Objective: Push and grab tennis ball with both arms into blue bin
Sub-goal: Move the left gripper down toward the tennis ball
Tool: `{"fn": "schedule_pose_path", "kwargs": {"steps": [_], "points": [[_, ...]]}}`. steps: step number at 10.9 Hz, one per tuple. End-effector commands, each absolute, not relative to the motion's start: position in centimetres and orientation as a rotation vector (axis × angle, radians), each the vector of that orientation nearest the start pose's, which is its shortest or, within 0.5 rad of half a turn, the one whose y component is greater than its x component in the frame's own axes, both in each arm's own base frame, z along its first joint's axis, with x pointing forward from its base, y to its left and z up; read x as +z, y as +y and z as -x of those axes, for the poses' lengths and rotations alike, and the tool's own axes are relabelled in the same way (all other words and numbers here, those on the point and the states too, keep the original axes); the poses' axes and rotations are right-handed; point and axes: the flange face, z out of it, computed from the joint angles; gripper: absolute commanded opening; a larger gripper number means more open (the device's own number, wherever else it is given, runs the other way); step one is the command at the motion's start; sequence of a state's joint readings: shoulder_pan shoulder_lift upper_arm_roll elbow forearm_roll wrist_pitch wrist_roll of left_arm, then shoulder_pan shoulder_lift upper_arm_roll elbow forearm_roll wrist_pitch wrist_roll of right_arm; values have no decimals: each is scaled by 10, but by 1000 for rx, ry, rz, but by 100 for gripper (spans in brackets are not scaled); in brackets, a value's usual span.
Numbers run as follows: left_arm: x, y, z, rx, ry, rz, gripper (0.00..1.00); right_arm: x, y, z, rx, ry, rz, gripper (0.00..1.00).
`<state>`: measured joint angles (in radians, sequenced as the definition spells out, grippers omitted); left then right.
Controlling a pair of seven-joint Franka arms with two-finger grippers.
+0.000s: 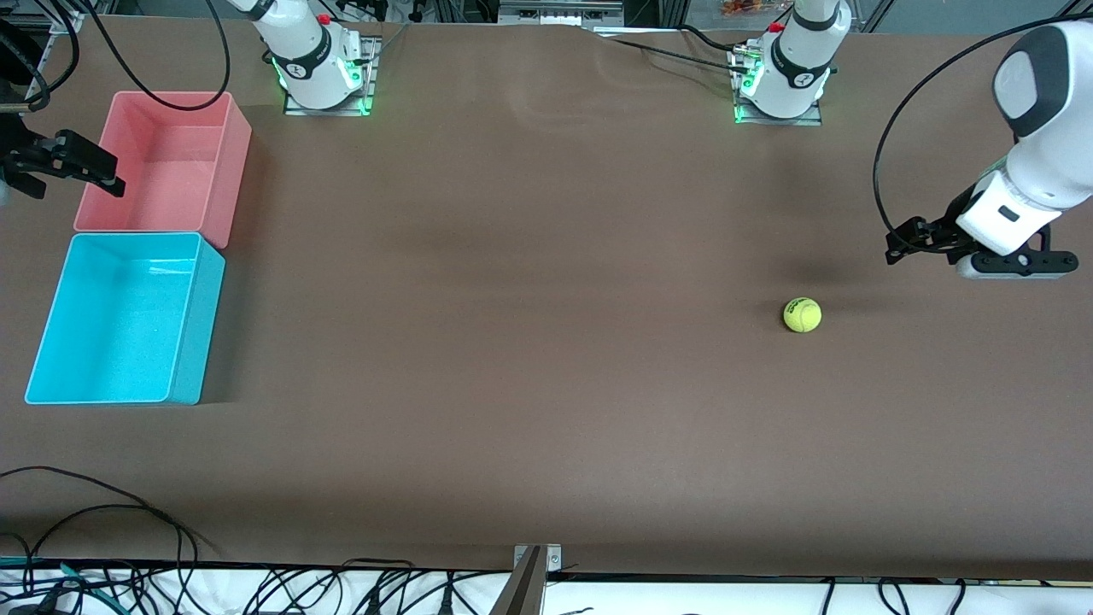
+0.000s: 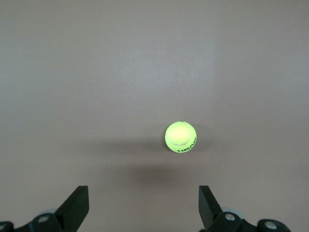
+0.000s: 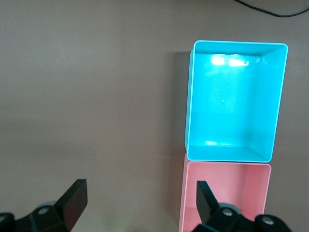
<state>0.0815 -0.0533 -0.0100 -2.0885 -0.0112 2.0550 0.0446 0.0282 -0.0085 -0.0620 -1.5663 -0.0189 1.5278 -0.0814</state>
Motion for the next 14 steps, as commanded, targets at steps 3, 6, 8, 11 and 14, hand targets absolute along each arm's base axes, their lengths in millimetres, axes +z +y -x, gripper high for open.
{"fn": "schedule_pose_path", "kwargs": {"steps": [3,6,8,11,14], "points": [[374,44,-530,-73,-38,3126,100,635,-23,-547,53,-87,3139,100],[347,43,-529,-35,-15,3129,77,636,-25,-546,53,-82,3139,100],[343,40,-528,-34,80,3126,30,636,-30,-546,53,-65,3139,100],[330,39,-526,8,440,3100,0,636,-30,-546,53,-65,3139,100],[324,40,-526,29,914,3000,0,637,-30,-545,51,-65,3139,100]]}}
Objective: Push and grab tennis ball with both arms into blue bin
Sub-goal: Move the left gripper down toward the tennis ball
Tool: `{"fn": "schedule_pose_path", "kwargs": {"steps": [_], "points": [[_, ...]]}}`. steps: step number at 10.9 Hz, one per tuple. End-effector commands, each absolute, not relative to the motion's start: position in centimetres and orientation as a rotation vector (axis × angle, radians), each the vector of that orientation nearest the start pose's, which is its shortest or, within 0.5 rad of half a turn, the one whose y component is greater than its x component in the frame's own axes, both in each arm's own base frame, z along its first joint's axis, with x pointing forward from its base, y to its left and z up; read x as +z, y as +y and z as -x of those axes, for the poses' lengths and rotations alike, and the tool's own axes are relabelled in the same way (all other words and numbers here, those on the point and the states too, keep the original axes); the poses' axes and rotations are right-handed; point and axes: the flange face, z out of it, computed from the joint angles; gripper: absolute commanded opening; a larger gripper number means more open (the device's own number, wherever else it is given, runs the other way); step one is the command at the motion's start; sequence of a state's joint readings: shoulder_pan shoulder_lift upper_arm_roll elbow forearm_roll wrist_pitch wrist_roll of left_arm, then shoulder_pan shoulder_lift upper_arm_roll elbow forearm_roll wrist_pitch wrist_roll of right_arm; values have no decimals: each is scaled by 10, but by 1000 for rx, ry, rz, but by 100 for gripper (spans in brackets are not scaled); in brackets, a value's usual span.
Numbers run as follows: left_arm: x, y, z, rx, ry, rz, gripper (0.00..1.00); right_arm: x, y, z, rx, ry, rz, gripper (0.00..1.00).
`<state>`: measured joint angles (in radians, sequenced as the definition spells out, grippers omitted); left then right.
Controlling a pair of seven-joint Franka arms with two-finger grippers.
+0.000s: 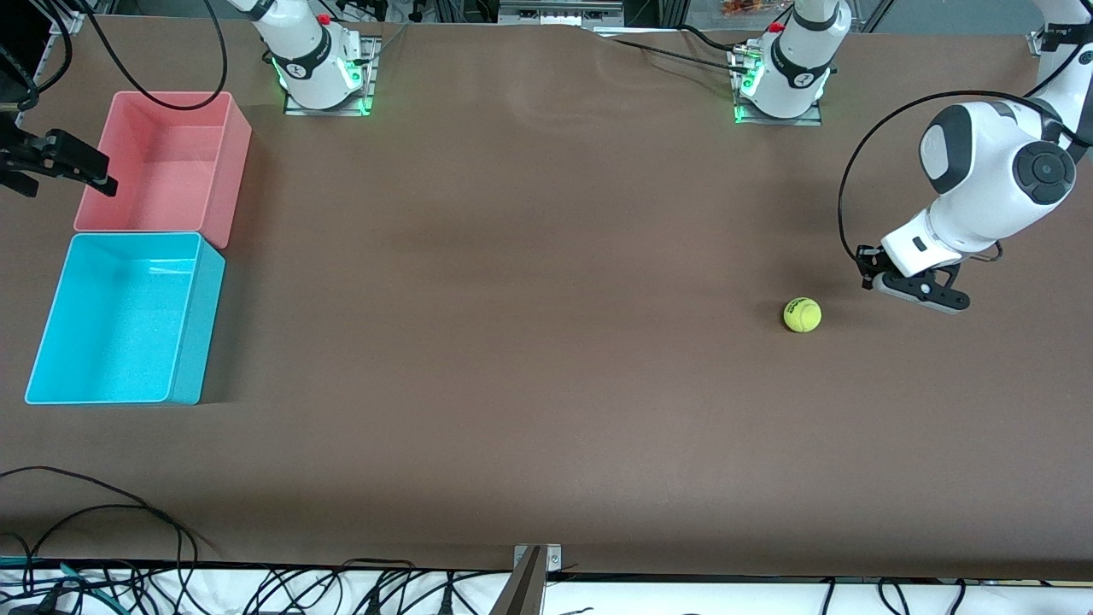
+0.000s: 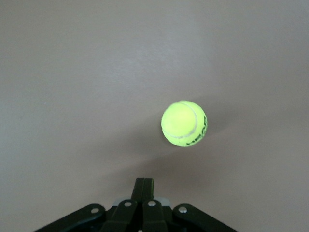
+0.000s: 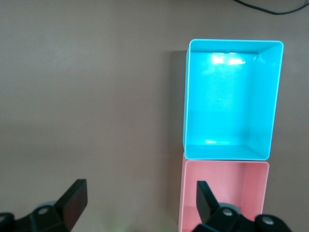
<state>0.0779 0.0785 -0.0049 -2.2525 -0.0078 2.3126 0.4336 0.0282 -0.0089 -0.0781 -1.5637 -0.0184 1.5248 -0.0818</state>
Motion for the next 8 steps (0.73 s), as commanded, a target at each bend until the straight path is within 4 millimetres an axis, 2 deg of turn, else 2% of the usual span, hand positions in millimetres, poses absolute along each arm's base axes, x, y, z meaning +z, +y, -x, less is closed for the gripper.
{"fn": "schedule_pose_path", "kwargs": {"steps": [1,3,5,6,8], "points": [[320,41,-524,43,1143,2926,0,637,-30,-545,51,-67,3139,100],[316,44,-523,50,1492,2772,0,637,-30,-545,53,-65,3139,100],[302,44,-521,82,1691,2674,0,637,-31,-545,51,-65,3139,100],[298,45,-525,59,1795,2565,0,636,-31,-546,53,-65,3139,100],[283,44,-533,44,1907,2437,0,636,-31,-546,53,-63,3139,100]]}}
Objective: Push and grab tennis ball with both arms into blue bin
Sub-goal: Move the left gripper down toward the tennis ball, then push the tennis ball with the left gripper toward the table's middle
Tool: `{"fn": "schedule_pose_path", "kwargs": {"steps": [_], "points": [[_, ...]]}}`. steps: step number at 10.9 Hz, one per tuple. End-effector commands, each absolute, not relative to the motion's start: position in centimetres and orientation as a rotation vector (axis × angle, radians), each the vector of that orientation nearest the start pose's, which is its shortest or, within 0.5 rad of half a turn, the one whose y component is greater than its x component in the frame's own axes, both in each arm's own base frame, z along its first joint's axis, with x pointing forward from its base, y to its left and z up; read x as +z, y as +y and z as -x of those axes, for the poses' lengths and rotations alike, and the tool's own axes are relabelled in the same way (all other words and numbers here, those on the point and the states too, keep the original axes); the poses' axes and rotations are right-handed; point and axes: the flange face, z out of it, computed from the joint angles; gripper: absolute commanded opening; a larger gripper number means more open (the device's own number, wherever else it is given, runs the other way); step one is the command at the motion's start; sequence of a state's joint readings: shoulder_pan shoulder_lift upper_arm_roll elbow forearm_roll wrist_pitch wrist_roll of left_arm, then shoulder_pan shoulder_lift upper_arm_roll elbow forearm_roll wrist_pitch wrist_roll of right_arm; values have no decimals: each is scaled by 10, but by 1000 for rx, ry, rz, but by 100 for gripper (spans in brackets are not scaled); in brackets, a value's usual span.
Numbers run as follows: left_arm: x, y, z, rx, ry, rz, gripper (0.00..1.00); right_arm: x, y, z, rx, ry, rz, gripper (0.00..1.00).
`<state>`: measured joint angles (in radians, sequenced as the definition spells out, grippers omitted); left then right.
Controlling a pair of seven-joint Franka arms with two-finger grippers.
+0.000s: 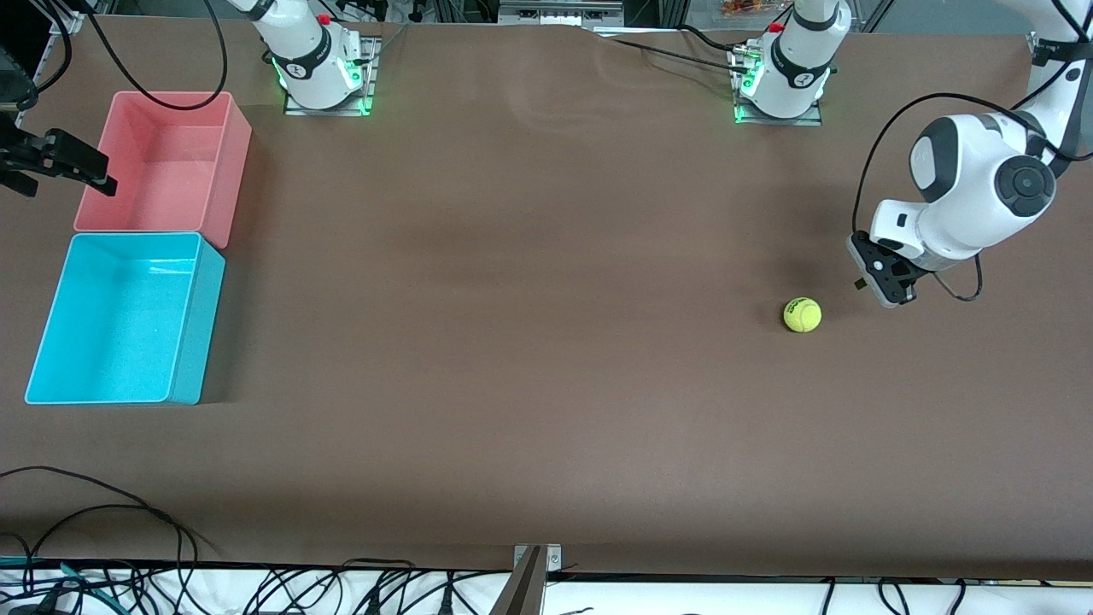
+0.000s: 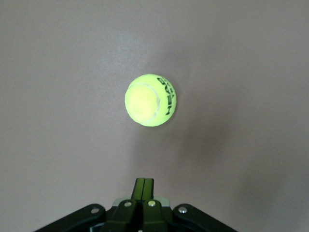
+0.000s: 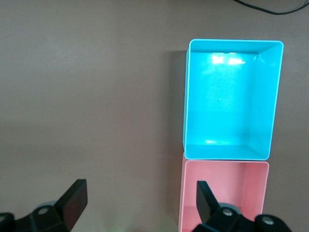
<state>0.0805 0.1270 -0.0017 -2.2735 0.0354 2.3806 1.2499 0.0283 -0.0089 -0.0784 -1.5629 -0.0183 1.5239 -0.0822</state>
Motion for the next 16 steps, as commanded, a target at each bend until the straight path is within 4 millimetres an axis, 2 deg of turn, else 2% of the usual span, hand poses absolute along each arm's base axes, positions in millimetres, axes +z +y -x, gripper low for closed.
{"fn": "schedule_pose_path", "kwargs": {"steps": [1,6,8,12,16], "points": [[275,44,-534,57,1934,2427,0,633,-31,-546,65,-62,3139,100],[234,41,-544,45,1954,2414,0,632,-30,-546,70,-65,3138,100],[224,42,-559,41,1957,2410,0,631,-30,-546,75,-65,3138,100],[200,39,-568,52,1987,2408,0,632,-30,-547,72,-65,3138,100],[196,39,-562,84,2089,2366,0,631,-30,-546,75,-67,3138,100]]}}
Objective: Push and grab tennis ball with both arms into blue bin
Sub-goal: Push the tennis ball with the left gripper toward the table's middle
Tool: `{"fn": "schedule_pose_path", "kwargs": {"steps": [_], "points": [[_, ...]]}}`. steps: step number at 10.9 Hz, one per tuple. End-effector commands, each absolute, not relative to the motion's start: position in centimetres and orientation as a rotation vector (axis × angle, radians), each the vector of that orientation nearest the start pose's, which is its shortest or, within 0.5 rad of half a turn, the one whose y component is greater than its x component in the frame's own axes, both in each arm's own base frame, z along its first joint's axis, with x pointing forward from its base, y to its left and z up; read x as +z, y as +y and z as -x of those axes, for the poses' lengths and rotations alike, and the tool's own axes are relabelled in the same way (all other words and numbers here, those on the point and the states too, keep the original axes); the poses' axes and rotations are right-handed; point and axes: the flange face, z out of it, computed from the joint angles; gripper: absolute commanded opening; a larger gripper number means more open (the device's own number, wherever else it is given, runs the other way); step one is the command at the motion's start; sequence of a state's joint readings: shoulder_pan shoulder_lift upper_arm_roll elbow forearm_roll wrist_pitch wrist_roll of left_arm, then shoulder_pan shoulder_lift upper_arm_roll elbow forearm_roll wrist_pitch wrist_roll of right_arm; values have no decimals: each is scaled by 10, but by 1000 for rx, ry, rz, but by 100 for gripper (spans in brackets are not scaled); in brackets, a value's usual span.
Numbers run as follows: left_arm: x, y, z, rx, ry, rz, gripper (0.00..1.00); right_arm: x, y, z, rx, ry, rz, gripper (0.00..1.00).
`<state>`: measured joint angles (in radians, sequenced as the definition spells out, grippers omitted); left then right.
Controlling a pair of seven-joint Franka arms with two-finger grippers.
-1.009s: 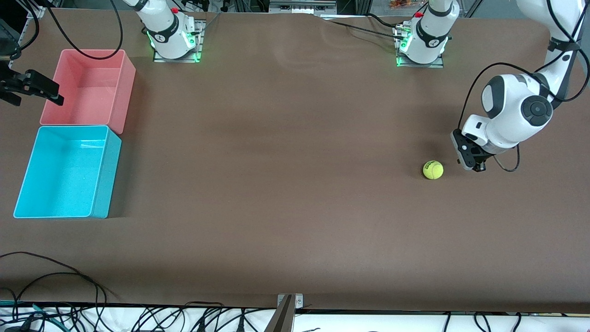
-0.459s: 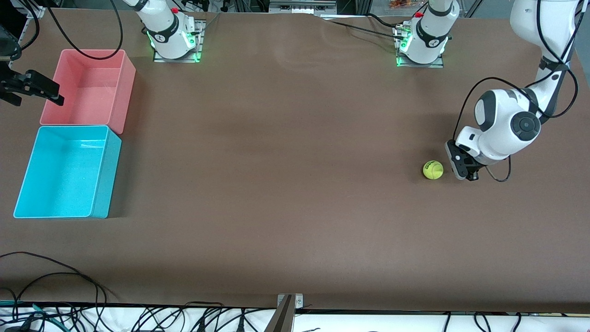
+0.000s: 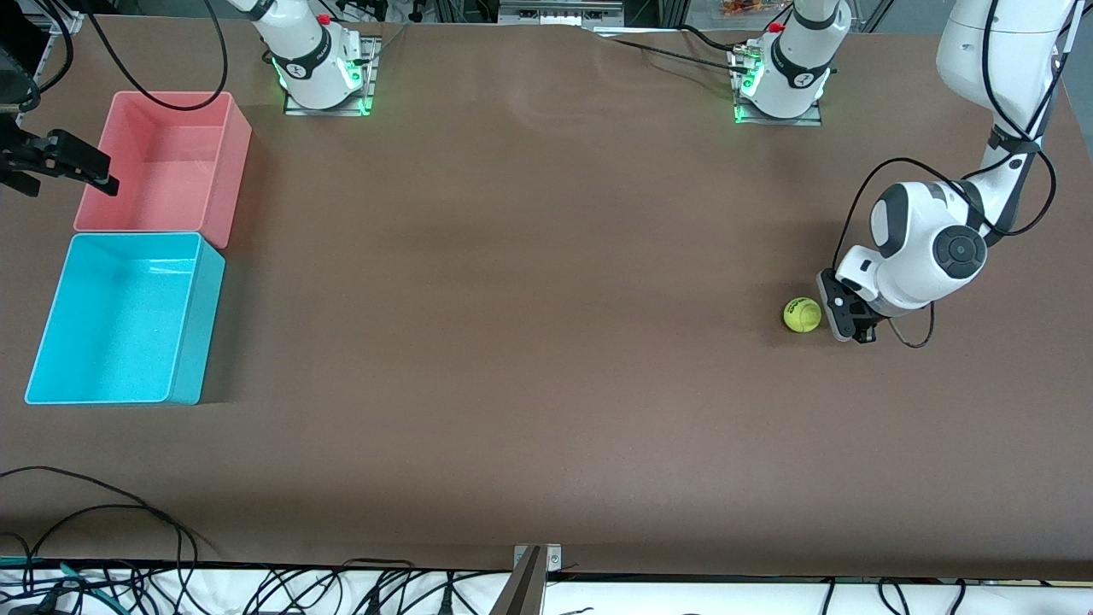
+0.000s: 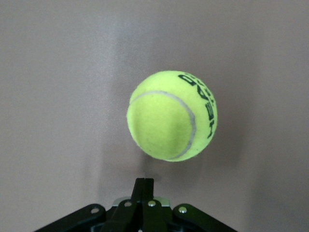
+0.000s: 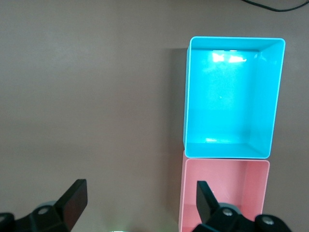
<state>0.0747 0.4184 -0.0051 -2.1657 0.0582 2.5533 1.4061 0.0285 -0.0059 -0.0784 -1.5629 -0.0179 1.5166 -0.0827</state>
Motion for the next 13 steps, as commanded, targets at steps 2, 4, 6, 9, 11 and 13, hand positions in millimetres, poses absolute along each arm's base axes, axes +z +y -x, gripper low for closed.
{"fn": "schedule_pose_path", "kwargs": {"steps": [2,4,6,9,11,13], "points": [[192,39,-556,106,2088,2412,0,631,-30,-546,75,-53,3139,100],[190,39,-555,108,2101,2405,0,632,-31,-546,72,-46,3137,100],[183,31,-554,88,2076,2468,0,632,-31,-546,72,-46,3137,100],[162,-48,-552,34,2005,2637,0,631,-29,-546,74,-50,3137,100],[183,-82,-571,-40,1921,2684,0,631,-29,-546,74,-51,3137,100],[183,-68,-568,-24,1981,2635,0,632,-29,-547,72,-51,3137,100]]}}
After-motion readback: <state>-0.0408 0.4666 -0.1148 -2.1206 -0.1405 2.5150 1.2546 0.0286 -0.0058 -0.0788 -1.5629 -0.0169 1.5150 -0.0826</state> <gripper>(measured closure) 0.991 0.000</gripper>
